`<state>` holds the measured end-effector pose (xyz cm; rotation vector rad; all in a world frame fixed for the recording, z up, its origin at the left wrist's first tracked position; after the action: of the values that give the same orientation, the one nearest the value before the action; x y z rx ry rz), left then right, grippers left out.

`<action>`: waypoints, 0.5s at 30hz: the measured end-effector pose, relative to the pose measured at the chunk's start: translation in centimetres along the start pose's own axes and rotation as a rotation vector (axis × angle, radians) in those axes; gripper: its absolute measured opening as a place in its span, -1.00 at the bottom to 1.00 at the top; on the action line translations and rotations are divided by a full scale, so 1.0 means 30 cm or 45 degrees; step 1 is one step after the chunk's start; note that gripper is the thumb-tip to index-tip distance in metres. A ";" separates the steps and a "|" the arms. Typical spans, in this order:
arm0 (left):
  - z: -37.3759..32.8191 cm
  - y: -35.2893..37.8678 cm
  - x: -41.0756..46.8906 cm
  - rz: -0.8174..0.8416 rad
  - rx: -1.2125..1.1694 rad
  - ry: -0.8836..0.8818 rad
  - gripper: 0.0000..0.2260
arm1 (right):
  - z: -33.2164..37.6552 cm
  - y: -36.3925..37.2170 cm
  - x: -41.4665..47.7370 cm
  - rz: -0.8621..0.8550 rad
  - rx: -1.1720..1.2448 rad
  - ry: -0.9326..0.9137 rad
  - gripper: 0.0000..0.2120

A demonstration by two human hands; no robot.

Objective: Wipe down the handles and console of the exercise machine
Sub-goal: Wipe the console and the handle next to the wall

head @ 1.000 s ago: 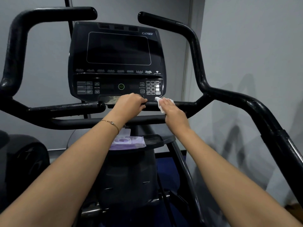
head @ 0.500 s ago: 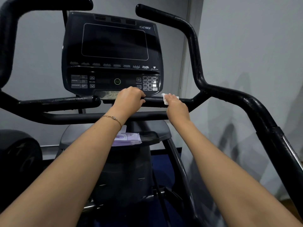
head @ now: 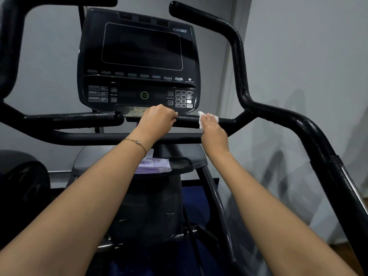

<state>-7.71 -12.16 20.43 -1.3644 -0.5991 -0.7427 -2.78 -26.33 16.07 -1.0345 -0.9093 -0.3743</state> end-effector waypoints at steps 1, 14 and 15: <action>0.000 0.001 -0.002 0.000 -0.006 -0.001 -0.73 | -0.007 -0.007 -0.009 -0.009 0.012 -0.043 -0.37; 0.002 0.005 0.000 -0.049 -0.079 -0.078 -0.71 | 0.030 -0.039 -0.021 -0.030 0.159 -0.117 -0.34; -0.001 0.003 0.000 -0.042 -0.070 -0.073 -0.71 | -0.004 -0.038 -0.010 -0.033 0.162 -0.063 -0.34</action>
<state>-7.63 -12.20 20.36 -1.4336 -0.6520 -0.7536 -3.66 -27.03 16.46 -0.9190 -0.9789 -0.3094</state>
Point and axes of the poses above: each hand's wrist, its own x-axis towards the middle knuckle, its own y-axis out of the palm, z = x × y, the point moved 6 cm from there along x, towards the middle knuckle, and after that the axes turned 11 degrees about -z, right-handed, at the moved point
